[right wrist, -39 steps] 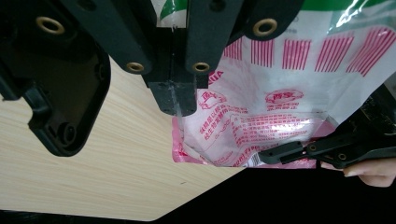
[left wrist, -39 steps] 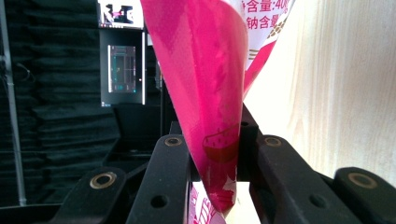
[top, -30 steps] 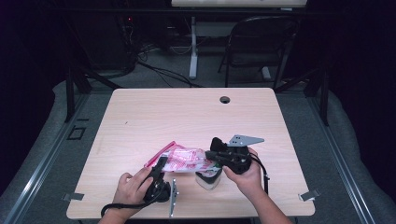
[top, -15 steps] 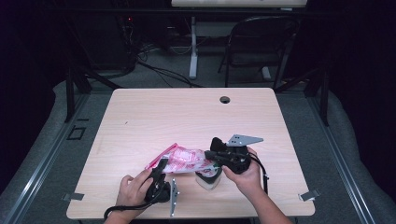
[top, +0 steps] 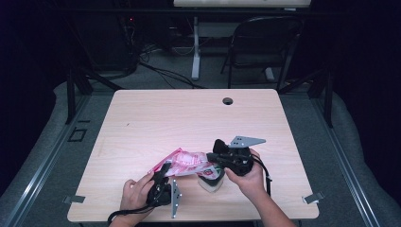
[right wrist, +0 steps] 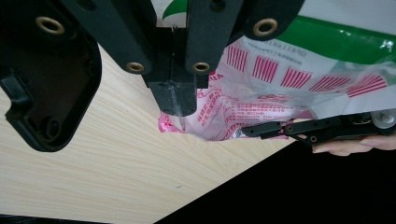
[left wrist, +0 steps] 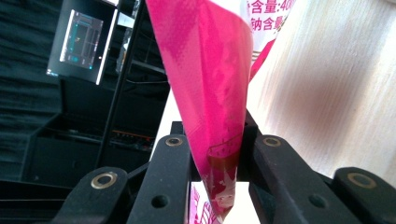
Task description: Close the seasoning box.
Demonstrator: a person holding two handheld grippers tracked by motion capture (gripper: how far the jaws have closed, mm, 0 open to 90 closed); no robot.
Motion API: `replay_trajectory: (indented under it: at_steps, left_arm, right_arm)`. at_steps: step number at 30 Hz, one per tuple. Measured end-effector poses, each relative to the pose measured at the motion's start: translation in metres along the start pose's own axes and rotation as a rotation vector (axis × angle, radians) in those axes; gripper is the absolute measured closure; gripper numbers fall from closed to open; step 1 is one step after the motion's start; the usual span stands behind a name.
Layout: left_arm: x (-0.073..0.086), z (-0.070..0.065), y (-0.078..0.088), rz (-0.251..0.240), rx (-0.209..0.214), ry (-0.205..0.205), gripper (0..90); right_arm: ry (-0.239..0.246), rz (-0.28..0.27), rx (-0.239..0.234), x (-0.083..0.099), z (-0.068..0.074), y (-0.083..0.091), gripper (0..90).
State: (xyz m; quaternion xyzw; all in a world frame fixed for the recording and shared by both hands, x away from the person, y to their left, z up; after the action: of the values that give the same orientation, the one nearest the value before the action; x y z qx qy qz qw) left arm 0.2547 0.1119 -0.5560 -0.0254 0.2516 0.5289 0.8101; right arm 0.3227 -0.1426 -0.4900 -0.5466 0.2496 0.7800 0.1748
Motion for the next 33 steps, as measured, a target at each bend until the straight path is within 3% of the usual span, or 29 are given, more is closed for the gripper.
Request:
replay_trajectory:
  at_steps: [8,13,17,24,29,33]
  left_arm:
    - [0.003,-0.002,-0.003,-0.017,0.023,0.093,82.0]
    - [0.004,-0.003,-0.004,-0.023,0.034,0.106,82.1]
    - [0.007,-0.004,-0.006,-0.028,0.054,0.154,82.2]
    - [0.011,-0.004,-0.008,-0.033,0.079,0.201,82.2]
    - [0.014,-0.005,-0.01,-0.036,0.1,0.255,82.2]
    - [0.019,-0.003,-0.011,-0.037,0.133,0.32,82.3]
  right_arm:
    - [-0.001,0.003,0.001,0.001,0.0,-0.001,90.0]
    - [-0.007,-0.001,0.007,0.002,-0.001,-0.001,88.9]
    - [-0.026,-0.01,0.001,0.001,-0.002,0.0,85.4]
    - [-0.026,-0.028,0.001,0.0,-0.002,0.001,81.1]
    - [-0.031,-0.046,0.004,-0.002,-0.003,0.003,80.1]
    - [-0.034,-0.058,0.01,-0.002,-0.004,0.004,79.1]
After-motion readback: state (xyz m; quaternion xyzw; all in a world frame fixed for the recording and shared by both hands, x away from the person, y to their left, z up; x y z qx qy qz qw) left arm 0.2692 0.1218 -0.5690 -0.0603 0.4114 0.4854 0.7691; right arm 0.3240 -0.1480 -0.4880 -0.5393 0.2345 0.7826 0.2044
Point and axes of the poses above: each handheld gripper's, and its own axes: y roughly backward along the jaws, x roughly out of its underside, z roughly to its left, the point moved 1 cm from there along -y, roughly forward along the jaws, and after that the axes turned 15 degrees about -z, right-handed, at the moved point
